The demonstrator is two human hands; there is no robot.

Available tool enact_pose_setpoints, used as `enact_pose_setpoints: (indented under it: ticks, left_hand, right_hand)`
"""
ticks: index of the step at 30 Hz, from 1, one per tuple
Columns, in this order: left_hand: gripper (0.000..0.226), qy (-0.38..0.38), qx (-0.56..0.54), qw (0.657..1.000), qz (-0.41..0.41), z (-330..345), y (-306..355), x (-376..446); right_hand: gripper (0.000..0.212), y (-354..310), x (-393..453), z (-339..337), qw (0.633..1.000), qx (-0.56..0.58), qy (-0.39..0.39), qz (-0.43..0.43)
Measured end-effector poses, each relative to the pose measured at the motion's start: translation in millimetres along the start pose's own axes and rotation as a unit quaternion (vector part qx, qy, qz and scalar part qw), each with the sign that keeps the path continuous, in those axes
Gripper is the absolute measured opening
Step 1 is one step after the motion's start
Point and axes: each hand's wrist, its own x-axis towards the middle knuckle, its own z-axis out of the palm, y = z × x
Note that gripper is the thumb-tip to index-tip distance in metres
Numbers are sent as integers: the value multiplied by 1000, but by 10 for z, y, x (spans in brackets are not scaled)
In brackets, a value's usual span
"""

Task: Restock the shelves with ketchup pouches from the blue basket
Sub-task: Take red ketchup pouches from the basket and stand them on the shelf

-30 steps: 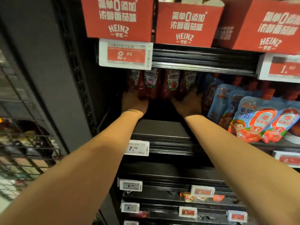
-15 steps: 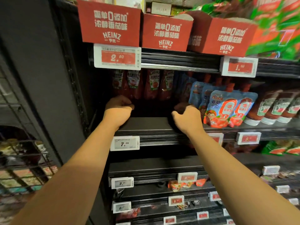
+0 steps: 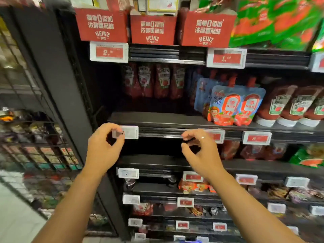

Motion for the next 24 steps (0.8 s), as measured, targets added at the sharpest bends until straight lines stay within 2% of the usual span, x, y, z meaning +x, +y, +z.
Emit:
enact_pose_setpoints:
  ticks: [3, 6, 9, 12, 16, 19, 21, 22, 24]
  left_hand:
    - [20, -5, 11, 999, -40, 23, -59, -640]
    - [24, -82, -37, 984, -156, 307, -76, -1351]
    - [17, -135, -68, 953, -264, 627, -11, -2083]
    - [19, -188, -65, 906, -374, 846, 37, -2738]
    - [14, -251, 5, 839, -483, 952, 16, -3475]
    - [15, -300, 40, 797, -522, 986, -44, -3952]
    - [13, -382, 81, 759, -522, 1041, -127, -4218]
    - [20, -411, 113, 739, -522, 1087, -189, -4355]
    - [27, -401, 120, 713, -562, 1203, -278, -4603]
  right_hand:
    - [37, 267, -620, -174, 995, 17, -47, 85]
    - [28, 590, -1267, -300, 976, 31, -100, 189]
    - [16, 947, -1896, -362, 957, 24, -155, 246]
    - [16, 1239, -2487, -416, 913, 36, -225, 339]
    - [11, 1585, -3172, -461, 865, 27, -243, 439]
    - [14, 1741, -3641, -466, 806, 24, -232, 544]
    - [16, 1792, -3901, -451, 774, 32, -220, 592]
    - [13, 1829, -4027, -426, 762, 37, -217, 609]
    - [8, 1915, -4239, -332, 746, 24, -233, 624]
